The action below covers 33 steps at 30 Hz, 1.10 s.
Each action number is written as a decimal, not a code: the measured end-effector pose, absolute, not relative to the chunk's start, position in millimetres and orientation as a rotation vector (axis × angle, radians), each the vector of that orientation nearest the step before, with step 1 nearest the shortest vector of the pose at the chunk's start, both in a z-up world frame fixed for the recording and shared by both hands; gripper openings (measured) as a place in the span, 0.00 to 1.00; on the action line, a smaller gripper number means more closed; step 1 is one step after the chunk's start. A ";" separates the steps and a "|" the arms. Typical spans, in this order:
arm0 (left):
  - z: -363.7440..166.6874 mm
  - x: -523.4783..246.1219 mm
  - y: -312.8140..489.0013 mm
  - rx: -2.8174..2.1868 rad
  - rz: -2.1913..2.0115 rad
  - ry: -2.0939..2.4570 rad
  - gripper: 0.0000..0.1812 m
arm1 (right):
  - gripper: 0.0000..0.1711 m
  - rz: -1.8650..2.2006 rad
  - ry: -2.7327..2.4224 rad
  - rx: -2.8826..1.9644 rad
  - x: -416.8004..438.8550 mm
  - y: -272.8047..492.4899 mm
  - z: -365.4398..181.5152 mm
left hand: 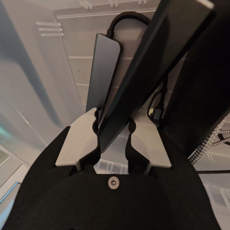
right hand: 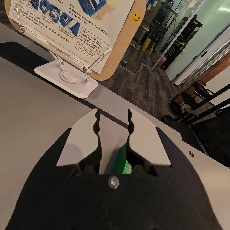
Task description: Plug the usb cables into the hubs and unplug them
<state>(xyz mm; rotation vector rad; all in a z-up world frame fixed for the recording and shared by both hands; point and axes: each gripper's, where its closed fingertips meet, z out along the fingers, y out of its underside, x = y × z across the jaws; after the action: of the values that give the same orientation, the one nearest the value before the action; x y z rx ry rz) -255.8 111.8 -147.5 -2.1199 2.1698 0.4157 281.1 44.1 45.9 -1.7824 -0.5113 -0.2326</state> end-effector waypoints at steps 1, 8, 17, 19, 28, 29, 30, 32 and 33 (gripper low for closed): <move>-147.1 -254.3 114.0 -2.122 0.398 2.141 0.27 | 0.26 -0.235 -0.509 -1.786 282.1 44.6 44.8; -147.3 -253.5 112.1 -2.113 0.329 2.106 0.25 | 0.26 -0.239 -0.537 -1.826 278.9 47.3 34.5; -144.4 -264.2 107.1 -2.278 0.479 2.011 0.21 | 0.26 -0.237 -0.581 -1.849 272.6 47.1 28.6; -141.1 -268.9 103.5 -2.353 0.509 1.966 0.20 | 0.26 -0.220 -0.578 -1.850 271.8 46.8 28.8; -73.6 -273.4 94.6 -2.406 0.781 1.825 0.16 | 0.26 -0.136 -0.584 -1.837 265.1 41.3 33.1; -63.0 -274.9 93.1 -2.402 0.818 1.814 0.16 | 0.26 -0.133 -0.584 -1.832 264.7 40.3 34.9; -53.1 -275.1 91.0 -2.393 0.840 1.808 0.16 | 0.26 -0.131 -0.584 -1.826 264.6 39.1 37.2; -34.1 -271.6 85.8 -2.384 0.847 1.776 0.16 | 0.26 -0.123 -0.583 -1.809 264.6 35.9 42.8; -24.1 -267.9 83.2 -2.384 0.842 1.747 0.16 | 0.26 -0.117 -0.580 -1.799 265.0 34.2 46.2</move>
<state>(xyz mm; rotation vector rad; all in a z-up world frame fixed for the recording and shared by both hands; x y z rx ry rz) -267.9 83.2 -24.1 -2.3843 1.7469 0.8422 265.0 34.2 46.2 -1.7993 -0.5804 -0.1167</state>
